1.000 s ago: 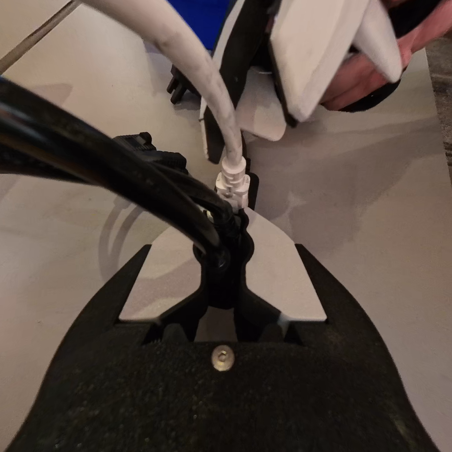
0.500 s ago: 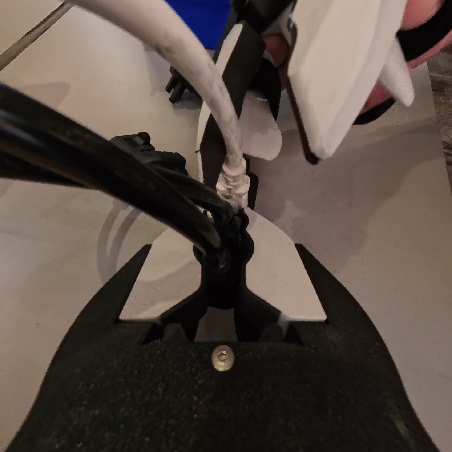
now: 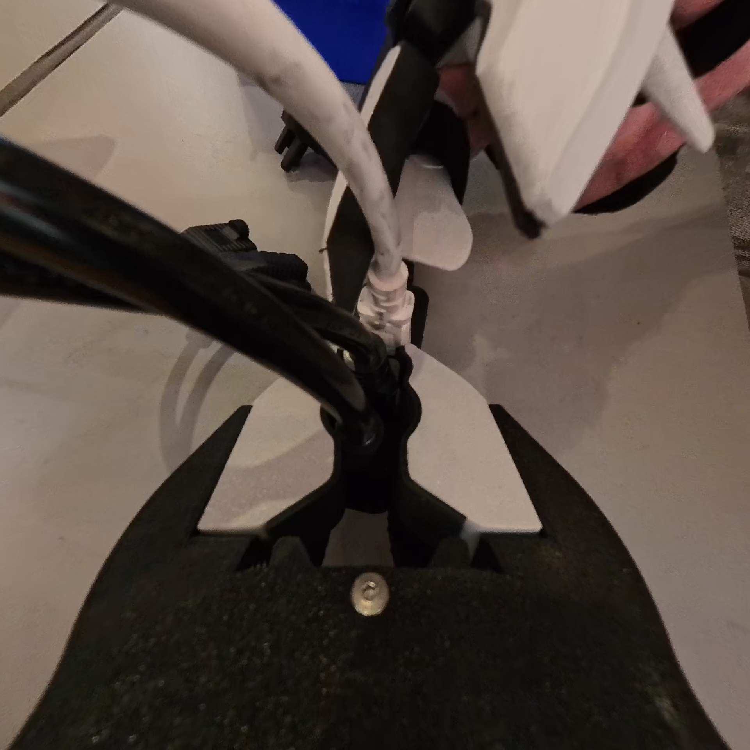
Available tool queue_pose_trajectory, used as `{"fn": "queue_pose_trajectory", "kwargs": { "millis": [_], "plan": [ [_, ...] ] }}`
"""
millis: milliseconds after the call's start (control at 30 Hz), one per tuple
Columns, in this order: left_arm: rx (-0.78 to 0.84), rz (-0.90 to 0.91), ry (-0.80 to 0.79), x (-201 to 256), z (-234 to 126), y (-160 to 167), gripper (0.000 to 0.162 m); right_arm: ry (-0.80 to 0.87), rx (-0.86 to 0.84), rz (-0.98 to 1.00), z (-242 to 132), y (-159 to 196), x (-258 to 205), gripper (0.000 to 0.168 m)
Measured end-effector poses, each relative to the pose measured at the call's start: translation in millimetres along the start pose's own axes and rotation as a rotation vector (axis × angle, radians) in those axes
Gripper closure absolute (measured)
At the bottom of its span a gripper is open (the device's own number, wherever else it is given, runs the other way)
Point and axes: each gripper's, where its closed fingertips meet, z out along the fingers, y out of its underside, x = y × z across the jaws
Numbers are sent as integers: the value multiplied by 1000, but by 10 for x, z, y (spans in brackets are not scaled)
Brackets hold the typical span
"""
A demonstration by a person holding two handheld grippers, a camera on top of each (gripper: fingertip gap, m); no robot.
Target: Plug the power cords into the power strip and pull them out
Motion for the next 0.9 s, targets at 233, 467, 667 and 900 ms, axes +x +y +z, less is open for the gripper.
{"fn": "queue_pose_trajectory", "kwargs": {
  "millis": [233,467,667,900],
  "plan": [
    [0,2,1,5,6,-3,138,-183,64,114,-62,-50,-87,100],
    [-3,6,13,16,11,-3,138,-12,-14,-124,-46,-6,59,136],
    [0,20,12,27,11,-2,138,298,-257,-709,-13,10,236,162],
    [-1,33,39,46,-6,12,138,323,-400,-759,-248,114,341,143]
  ]
}}
